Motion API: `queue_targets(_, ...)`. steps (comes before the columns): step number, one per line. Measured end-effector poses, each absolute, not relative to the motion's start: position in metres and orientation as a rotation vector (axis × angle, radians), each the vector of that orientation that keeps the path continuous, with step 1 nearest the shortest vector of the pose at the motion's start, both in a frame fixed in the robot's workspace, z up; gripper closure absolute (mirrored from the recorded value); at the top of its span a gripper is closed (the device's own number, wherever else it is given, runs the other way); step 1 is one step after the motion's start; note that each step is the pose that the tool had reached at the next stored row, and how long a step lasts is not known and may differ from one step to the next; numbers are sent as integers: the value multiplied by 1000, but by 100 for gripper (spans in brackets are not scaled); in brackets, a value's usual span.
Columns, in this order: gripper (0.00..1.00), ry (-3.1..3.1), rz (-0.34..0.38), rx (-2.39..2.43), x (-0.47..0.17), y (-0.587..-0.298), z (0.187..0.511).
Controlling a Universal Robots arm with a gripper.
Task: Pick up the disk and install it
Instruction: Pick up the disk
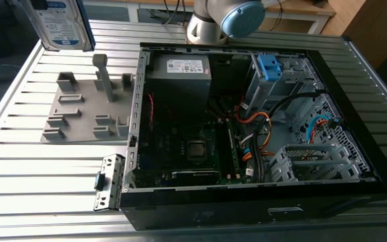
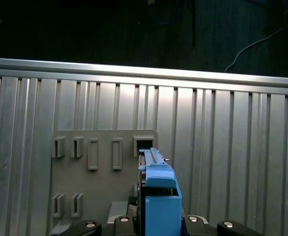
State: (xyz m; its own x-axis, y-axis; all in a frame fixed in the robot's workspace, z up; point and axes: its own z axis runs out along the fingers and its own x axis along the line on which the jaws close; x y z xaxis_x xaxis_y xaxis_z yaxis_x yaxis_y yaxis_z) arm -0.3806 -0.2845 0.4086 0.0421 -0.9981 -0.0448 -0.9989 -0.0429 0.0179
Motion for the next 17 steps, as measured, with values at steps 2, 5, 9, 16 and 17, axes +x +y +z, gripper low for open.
queue_targets(2,64,2161,70,-2255,-381,-285,410)
queue_targets(5,64,2161,70,-2255,-381,-285,412)
queue_targets(9,64,2161,70,-2254,-381,-285,415)
queue_targets(16,64,2161,70,-2255,-381,-285,422)
queue_targets(17,64,2161,70,-2255,-381,-285,423)
